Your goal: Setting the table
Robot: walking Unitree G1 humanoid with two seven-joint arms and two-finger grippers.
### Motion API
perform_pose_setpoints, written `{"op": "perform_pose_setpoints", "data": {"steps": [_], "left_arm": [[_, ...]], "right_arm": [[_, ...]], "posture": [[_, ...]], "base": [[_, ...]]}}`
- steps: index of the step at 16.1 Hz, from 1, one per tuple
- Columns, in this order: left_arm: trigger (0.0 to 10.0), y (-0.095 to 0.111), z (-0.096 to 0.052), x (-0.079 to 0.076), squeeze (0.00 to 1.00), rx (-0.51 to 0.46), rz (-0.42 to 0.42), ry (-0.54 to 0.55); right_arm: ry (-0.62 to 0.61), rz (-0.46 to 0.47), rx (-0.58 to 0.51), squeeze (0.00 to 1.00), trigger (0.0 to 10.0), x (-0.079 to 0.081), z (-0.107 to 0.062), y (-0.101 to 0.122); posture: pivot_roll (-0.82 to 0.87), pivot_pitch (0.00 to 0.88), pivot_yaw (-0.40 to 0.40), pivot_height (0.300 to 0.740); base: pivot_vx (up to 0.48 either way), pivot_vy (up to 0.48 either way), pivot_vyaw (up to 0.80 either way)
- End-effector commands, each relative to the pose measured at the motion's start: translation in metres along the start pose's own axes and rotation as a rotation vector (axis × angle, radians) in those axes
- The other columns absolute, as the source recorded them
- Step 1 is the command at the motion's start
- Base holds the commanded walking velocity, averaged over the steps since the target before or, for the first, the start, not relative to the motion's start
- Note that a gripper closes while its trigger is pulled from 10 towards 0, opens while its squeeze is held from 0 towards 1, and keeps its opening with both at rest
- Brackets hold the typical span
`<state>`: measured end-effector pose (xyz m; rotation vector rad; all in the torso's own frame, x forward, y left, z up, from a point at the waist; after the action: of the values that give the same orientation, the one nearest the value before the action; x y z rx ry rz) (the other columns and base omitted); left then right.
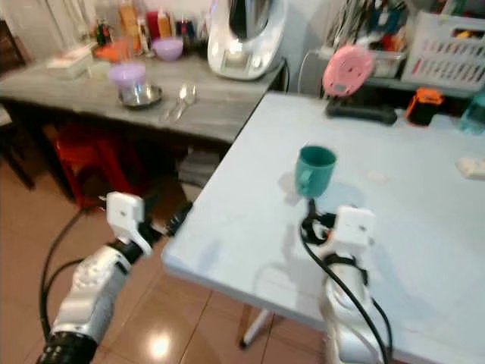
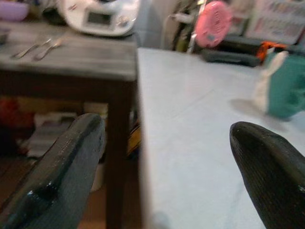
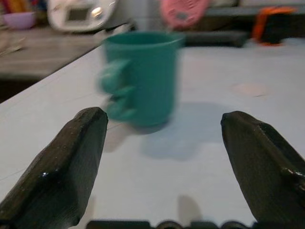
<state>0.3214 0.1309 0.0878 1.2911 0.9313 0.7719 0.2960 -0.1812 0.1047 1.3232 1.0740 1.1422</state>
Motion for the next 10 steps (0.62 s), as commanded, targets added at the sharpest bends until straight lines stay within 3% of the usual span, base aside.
{"op": "perform_pose_setpoints", "data": {"steps": [1,4,10], "left_arm": [[10.0,-0.001,-0.001,0.001,0.00,0.008,-0.001,-0.002],[10.0,-0.002,-0.002,-0.007,0.00,0.012,0.008,-0.062],[10.0,-0.016,-0.022,-0.033,0.00,0.098,-0.004,-0.319]], "right_arm": [[0.001,-0.007,-0.015,0.00,10.0,0.001,0.001,0.004],[0.001,-0.004,-0.014,0.00,10.0,0.002,0.001,0.003],[-0.007,-0.035,-0.025,0.00,10.0,0.011,0.019,0.005]], "posture": [[-0.07,0.000,0.028,0.740],[-0.07,0.000,0.028,0.740],[-0.05,0.000,0.016,0.740]], "base": [[0.000,0.000,0.00],[0.000,0.000,0.00],[0.000,0.000,0.00]]}}
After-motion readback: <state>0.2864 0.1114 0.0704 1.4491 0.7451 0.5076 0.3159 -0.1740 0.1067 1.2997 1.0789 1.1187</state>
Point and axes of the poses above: a point about 5 cm out from each wrist's last joint towards the gripper, its own z axis pointing out of the wrist towards the gripper, its own y axis along the axis of the wrist's last joint, x = y × z, the point moved 3 cm from there along z, pointing out of the wrist towards the gripper, and after that the axes turned 1 degree about z, right-handed, at the moved point
